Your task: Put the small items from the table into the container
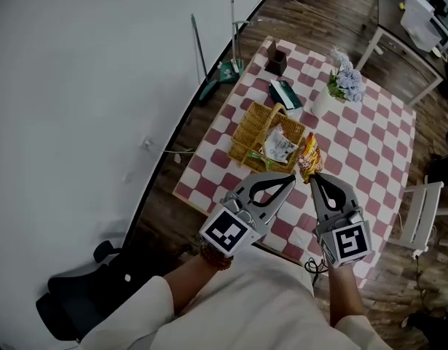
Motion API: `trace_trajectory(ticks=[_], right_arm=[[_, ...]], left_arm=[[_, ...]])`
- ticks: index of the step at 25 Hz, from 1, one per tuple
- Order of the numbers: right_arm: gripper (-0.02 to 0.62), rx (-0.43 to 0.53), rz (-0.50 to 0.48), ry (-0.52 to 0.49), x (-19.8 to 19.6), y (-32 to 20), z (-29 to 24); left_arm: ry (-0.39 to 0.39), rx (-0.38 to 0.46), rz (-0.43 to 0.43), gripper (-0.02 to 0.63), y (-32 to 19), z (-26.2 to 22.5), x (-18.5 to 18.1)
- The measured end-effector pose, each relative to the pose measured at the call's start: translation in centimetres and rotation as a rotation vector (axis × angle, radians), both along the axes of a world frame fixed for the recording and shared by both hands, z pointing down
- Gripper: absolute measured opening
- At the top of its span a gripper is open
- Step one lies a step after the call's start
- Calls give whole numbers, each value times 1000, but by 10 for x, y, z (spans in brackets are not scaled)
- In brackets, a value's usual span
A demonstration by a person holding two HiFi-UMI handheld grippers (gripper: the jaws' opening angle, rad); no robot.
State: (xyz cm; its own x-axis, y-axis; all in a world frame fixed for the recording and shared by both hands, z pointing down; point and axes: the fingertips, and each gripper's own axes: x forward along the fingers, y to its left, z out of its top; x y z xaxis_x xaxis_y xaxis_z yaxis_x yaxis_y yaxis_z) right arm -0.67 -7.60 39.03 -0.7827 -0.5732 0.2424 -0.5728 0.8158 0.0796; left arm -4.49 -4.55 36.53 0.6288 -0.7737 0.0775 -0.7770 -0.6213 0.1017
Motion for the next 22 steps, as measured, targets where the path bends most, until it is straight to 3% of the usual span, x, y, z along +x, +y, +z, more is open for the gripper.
trace_trajectory(ticks=[9, 16, 22], right_arm=[[21, -30, -87, 199, -52, -57, 78], [21, -83, -149, 344, -91, -88, 132], [25, -117, -200, 389, -110, -92, 152]], left_arm=[[-86, 19, 2, 28, -39, 53, -26], [-105, -44, -32, 28, -62, 92, -45], [-104, -83, -55, 28, -74, 113, -52]])
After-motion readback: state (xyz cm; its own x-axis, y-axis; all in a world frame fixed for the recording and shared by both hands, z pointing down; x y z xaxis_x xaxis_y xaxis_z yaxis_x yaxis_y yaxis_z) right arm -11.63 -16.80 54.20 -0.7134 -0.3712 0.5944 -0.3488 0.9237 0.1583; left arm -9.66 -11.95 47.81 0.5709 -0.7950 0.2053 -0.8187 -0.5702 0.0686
